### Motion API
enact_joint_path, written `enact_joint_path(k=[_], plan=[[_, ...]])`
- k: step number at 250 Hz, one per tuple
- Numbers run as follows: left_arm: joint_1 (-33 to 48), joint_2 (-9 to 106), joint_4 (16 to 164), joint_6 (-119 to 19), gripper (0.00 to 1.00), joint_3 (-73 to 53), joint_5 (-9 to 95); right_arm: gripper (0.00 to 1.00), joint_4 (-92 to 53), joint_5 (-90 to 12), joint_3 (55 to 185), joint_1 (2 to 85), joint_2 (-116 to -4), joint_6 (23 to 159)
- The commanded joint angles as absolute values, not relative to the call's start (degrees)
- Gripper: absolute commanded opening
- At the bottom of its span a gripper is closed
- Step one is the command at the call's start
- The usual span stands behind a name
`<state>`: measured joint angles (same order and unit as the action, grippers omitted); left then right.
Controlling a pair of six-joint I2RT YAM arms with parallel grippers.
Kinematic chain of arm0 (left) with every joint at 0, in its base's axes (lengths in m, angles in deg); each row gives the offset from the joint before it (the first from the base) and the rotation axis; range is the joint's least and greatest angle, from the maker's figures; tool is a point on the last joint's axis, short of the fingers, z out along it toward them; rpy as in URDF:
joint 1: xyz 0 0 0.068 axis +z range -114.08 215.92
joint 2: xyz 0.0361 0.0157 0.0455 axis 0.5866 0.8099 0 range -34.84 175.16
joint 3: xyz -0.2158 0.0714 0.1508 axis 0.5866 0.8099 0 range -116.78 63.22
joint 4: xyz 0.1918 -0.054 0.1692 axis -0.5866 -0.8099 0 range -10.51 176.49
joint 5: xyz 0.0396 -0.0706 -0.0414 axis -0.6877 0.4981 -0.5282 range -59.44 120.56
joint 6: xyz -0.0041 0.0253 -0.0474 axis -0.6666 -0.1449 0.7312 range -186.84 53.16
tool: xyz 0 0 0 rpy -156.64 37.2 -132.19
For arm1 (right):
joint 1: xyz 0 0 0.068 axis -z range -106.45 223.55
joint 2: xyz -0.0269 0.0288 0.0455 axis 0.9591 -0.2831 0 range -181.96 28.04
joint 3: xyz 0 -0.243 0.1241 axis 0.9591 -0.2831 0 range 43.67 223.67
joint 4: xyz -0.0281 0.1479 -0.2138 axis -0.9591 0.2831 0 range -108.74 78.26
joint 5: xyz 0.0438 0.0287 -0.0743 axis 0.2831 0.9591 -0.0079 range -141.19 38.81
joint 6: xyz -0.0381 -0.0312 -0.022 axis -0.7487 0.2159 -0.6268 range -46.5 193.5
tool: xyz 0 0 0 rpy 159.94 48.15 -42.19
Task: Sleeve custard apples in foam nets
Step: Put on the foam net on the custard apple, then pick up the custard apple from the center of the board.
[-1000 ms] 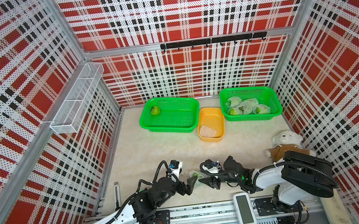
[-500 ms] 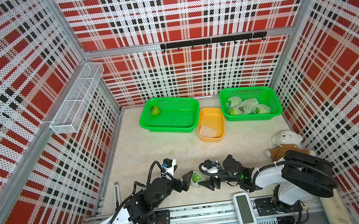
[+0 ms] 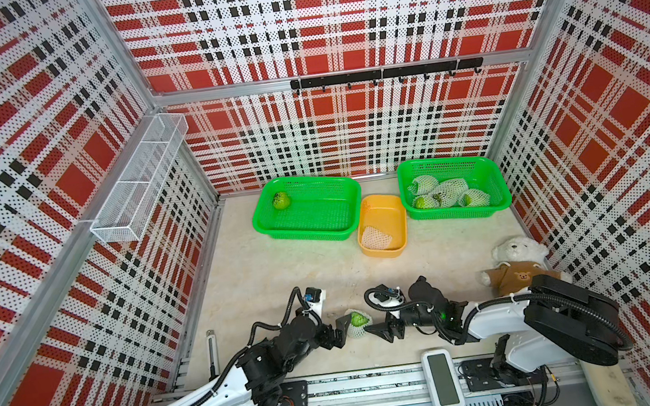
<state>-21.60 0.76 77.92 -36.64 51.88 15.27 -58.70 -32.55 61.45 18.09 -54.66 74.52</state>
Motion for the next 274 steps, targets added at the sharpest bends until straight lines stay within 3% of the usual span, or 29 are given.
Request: enact_joint_path(k=[1,85,141,175,210,274], plan=[[-20.4,2.6,78.3,-33.5,0.99,50.5,13.9,0.8,-60.8,-31.3,59.7,18.3,-53.5,73.6],[-18.8,-3.4,81.7,-37.6,0.99,49.2,22.9,0.83,-52.8,-31.8,58.9,18.9,-44.7,72.5],[-18.6,-9.1,76.7,-36.7,1.0,49.4,24.9,0.91,-53.4,-31.4,60.6,18.9,-47.5,71.1],[-24.1,-9.7,78.4,-34.7,0.99,53.3,23.3,0.97,-53.1,-33.1,60.8,21.1,-45.8,74.1],[-30.7,-8.2,79.1,-35.4,0.99,55.1,16.7,1.0,-48.4,-31.1,61.6,26.1,-41.4,77.4],[-32.2,4.1,88.7,-38.9,1.0,55.8,17.4,1.0,-41.0,-29.9,63.9,33.4,-36.4,79.3]])
